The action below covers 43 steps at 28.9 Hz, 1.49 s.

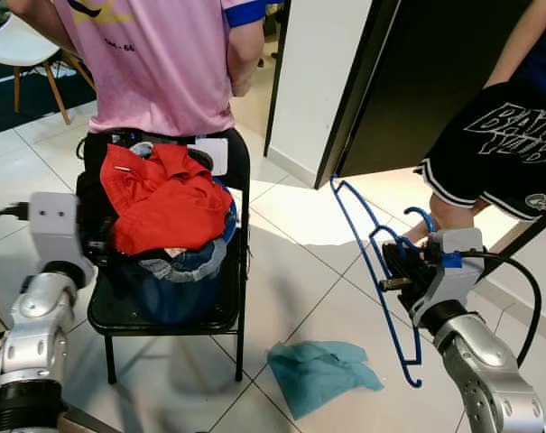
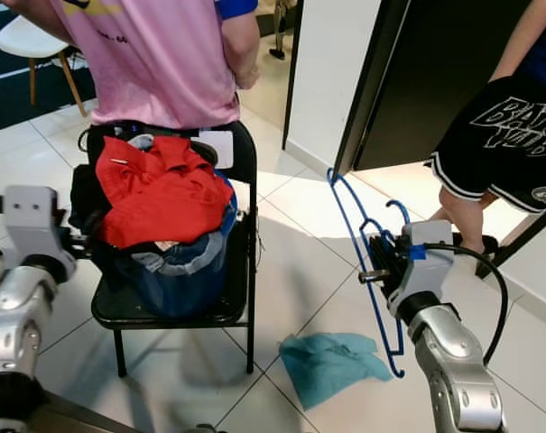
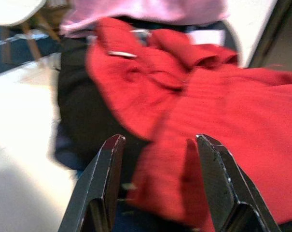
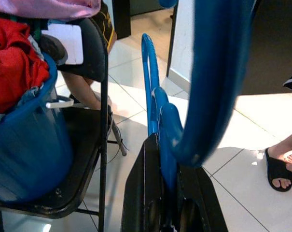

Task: Hang hanger

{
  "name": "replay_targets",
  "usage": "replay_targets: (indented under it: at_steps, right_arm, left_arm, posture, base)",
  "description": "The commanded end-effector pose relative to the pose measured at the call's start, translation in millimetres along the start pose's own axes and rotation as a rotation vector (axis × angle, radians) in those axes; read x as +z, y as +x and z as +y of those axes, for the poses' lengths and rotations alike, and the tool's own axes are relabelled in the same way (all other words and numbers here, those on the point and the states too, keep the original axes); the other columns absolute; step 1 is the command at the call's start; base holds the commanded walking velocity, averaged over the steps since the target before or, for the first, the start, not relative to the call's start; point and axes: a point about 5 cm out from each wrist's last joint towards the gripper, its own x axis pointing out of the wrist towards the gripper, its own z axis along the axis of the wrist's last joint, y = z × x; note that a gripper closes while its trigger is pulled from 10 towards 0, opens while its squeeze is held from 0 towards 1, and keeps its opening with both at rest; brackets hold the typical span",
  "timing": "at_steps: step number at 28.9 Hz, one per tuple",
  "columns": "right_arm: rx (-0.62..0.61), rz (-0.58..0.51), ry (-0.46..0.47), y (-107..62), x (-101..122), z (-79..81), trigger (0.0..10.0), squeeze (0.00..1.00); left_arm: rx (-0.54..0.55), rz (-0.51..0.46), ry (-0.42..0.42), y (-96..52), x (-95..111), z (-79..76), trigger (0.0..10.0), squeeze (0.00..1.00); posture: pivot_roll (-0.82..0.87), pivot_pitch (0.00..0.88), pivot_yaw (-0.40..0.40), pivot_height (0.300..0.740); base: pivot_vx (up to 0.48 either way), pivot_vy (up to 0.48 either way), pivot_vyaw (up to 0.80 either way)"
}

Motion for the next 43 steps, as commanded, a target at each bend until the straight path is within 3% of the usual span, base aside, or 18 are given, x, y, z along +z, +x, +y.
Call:
replay_targets:
  at_steps: [1,13,18,28,31,38,39,41,42,43]
  right_arm:
    - [-0.015,0.008,-0.009,-3.6,0,-5.0,10.0,0.0]
    - [-0.011,0.012,-0.012,-4.7,1,-6.1,10.0,0.0]
    - [-0.01,0.014,-0.014,-5.3,1,-5.8,10.0,0.0]
    - [-0.009,0.015,-0.015,-5.4,1,-6.2,10.0,0.0]
    - [-0.008,0.016,-0.016,-5.3,1,-6.3,10.0,0.0]
    - [-0.007,0.016,-0.021,-5.6,1,-6.7,10.0,0.0]
    - [-0.008,0.016,-0.022,-5.9,1,-6.8,10.0,0.0]
    - [-0.008,0.016,-0.022,-5.9,1,-6.8,10.0,0.0]
    - [-0.009,0.016,-0.023,-6.1,1,-6.8,10.0,0.0]
    - [-0.009,0.016,-0.024,-6.3,1,-6.9,10.0,0.0]
  left_arm:
    - [-0.029,0.002,-0.021,0.0,-6,-4.6,10.0,0.0]
    - [-0.067,0.002,-0.056,-1.3,-17,-11.9,10.0,0.0]
    - [0.027,-0.016,-0.031,-4.0,-19,5.2,10.0,0.0]
    - [0.087,-0.047,-0.047,-4.4,-15,19.2,10.0,0.0]
    - [0.079,-0.045,-0.064,-3.7,-17,18.5,10.0,0.0]
    - [-0.022,0.001,-0.129,-2.7,-30,-0.7,10.0,0.0]
    - [-0.058,0.017,-0.145,-3.2,-34,-7.4,9.0,0.0]
    - [-0.058,0.017,-0.145,-3.2,-34,-7.4,9.0,0.0]
    - [-0.095,0.029,-0.156,-3.8,-38,-13.3,6.8,0.0]
    - [-0.124,0.036,-0.167,-4.2,-39,-17.3,3.6,0.0]
  posture:
    - [-0.02,0.15,-0.102,0.74]
    - [-0.02,0.158,-0.108,0.74]
    - [-0.03,0.156,-0.107,0.74]
    - [-0.03,0.152,-0.109,0.74]
    - [-0.03,0.148,-0.11,0.74]
    - [-0.03,0.146,-0.109,0.74]
    - [-0.03,0.146,-0.109,0.74]
    - [-0.03,0.146,-0.109,0.74]
    - [-0.04,0.147,-0.109,0.74]
    - [-0.04,0.147,-0.109,0.74]
  base:
    - [0.0,0.0,0.0]
    - [0.0,0.0,0.0]
    - [0.0,0.0,0.0]
    - [0.0,0.0,0.0]
    - [0.0,0.0,0.0]
    - [0.0,0.0,0.0]
    - [0.0,0.0,0.0]
    - [0.0,0.0,0.0]
    - [0.0,0.0,0.0]
    - [0.0,0.0,0.0]
